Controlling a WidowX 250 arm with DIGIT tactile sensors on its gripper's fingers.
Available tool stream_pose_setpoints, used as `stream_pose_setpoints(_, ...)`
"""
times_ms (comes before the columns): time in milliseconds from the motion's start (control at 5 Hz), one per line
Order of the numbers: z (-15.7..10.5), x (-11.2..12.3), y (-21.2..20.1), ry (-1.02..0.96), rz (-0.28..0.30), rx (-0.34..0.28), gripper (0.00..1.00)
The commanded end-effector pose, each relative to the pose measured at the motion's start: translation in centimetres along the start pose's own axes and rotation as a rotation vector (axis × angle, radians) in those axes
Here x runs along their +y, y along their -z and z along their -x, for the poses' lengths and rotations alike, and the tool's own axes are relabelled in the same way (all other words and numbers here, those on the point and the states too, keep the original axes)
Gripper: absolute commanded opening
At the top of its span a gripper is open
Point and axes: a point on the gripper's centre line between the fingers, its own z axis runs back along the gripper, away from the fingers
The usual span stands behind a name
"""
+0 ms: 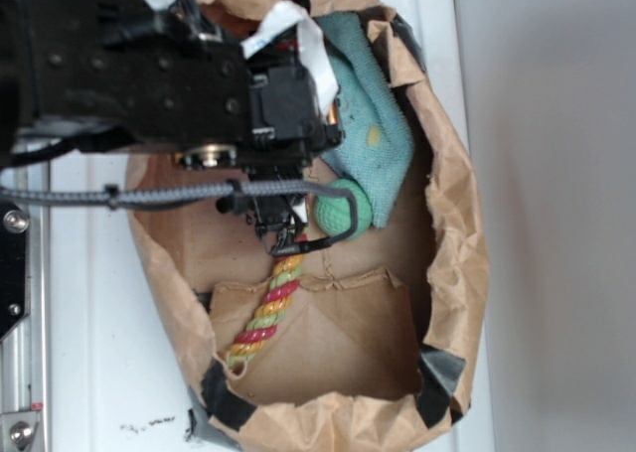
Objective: Grab the red paper.
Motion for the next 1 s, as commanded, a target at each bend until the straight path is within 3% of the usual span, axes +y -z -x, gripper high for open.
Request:
stream_pose_setpoints(0,0.5,6.3,0.3,0.024,-0.065,-0.064,1.00)
stream_pose_setpoints(400,0.8,9.6,-0.7,-0.015,-0.074,-0.055,1.00)
stream_pose_setpoints(800,1.4,10.5,-1.9,-0.015,-0.059,-0.054,1.00)
